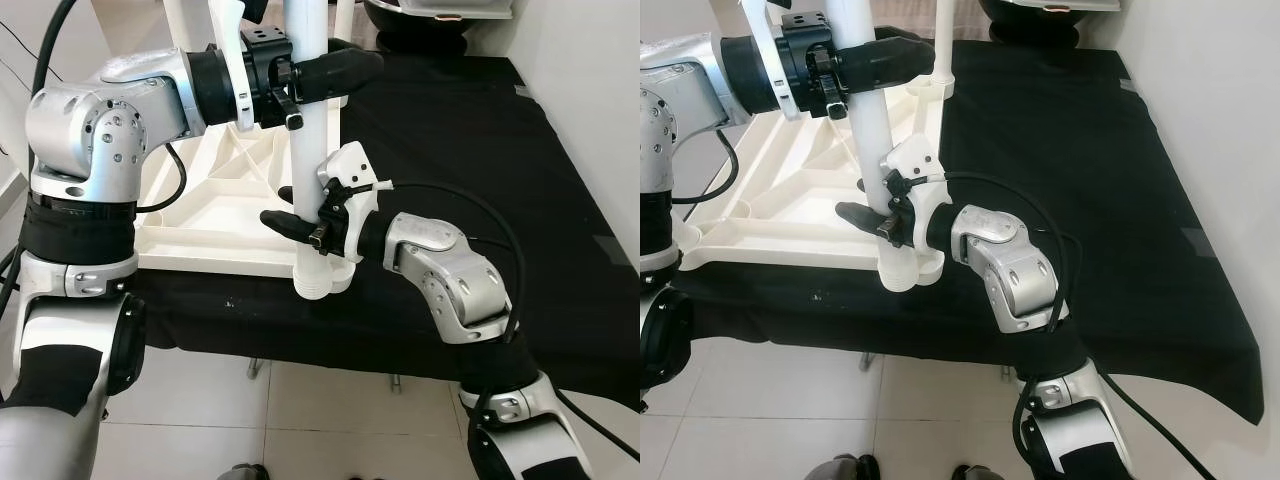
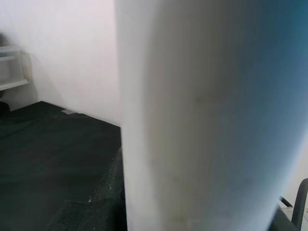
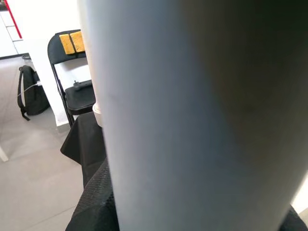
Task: Building children table
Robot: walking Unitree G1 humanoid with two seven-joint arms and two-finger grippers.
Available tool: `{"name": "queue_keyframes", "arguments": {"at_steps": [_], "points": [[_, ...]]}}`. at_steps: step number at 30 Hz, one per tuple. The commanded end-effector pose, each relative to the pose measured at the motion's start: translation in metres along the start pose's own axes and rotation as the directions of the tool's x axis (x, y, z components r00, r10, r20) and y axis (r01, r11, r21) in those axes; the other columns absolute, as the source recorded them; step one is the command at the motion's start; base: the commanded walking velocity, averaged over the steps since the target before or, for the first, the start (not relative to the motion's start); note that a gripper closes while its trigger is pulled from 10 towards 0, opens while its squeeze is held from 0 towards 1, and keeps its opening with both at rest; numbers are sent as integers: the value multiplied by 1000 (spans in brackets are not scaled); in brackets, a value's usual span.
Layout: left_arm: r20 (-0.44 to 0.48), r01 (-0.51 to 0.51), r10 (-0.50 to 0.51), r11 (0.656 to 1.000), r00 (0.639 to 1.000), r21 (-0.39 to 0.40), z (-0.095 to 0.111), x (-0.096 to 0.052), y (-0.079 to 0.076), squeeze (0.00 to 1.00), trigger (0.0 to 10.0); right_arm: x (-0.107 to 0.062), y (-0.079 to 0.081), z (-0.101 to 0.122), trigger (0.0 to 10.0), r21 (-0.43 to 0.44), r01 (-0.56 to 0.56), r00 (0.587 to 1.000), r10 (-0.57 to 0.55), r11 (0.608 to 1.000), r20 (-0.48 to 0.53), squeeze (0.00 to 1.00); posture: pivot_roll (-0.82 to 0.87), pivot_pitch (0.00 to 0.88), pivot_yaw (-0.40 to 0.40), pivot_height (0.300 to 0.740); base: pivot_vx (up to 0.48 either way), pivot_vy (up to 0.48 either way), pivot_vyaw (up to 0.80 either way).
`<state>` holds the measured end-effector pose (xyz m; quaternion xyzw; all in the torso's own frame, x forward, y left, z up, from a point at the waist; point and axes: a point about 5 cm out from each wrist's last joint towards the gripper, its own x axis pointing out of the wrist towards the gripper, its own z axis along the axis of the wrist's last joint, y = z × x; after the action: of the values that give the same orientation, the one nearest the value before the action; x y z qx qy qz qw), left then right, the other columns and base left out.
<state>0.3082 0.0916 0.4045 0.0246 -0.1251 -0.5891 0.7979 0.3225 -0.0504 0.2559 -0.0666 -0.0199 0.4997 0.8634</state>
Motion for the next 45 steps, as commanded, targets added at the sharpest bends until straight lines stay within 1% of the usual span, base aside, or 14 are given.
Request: {"name": "queue_keyframes", "arguments": {"at_steps": [1,4,5,6,7,19,23,32,36,37,38,39,40,45], "points": [[100,302,-308,951,946,69,20,39,-48,0,0,27,31,-15,0,65,-126,988,131,990,-81,0,-6,118,-43,740,0,0,0],[130,286,-295,955,947,82,23,42,-49,0,0,28,27,-12,0,77,-102,992,107,992,-66,0,-4,118,-44,740,0,0,0],[149,260,-270,962,951,83,25,42,-47,725,5569,28,22,-8,0,87,-79,996,83,993,-42,0,-5,120,-45,740,0,0,0],[160,242,-252,967,954,82,26,42,-46,725,5569,28,19,-5,0,94,-63,998,66,994,-25,0,-5,121,-46,740,0,0,0],[182,232,-242,970,953,75,29,39,-45,1000,10000,27,13,1,0,103,-41,999,41,994,8,0,-4,123,-46,740,0,0,0],[380,119,-115,993,918,14,50,-14,-31,1000,10000,4,-37,28,0,138,165,968,-187,977,165,0,7,151,-50,740,0,0,0],[388,166,-133,985,912,-52,30,-66,-47,1000,10000,-21,-83,27,0,109,430,885,-442,896,148,0,29,198,-65,740,0,0,0],[258,132,-74,967,963,-218,-36,-78,-85,1000,10000,-47,-118,32,0,91,588,790,-595,804,148,0,42,241,-80,740,0,0,0],[252,99,-38,966,967,-237,-43,-73,-89,1000,10000,-48,-118,37,0,104,568,797,-577,816,179,0,45,250,-80,740,0,0,0],[221,65,-9,967,975,-247,-50,-69,-91,1000,10000,-48,-116,43,392,106,521,818,-531,847,222,0,45,255,-76,740,0,0,0],[183,34,15,965,983,-261,-58,-66,-92,1000,10000,-49,-113,48,3882,93,477,836,-483,874,261,0,45,255,-76,740,0,0,0],[183,34,15,965,983,-261,-58,-66,-92,1000,10000,-49,-113,48,3882,93,477,836,-483,874,261,0,45,255,-76,740,0,0,0],[28,-27,37,958,999,-284,-87,-62,-106,43,10000,-56,-111,58,10000,88,388,858,-394,917,330,0,43,266,-69,740,0,0,0],[-141,-53,6,942,990,-332,-123,-65,-136,0,10000,-67,-105,68,10000,15,222,898,-210,975,387,0,36,279,-62,740,0,0,0]]}}
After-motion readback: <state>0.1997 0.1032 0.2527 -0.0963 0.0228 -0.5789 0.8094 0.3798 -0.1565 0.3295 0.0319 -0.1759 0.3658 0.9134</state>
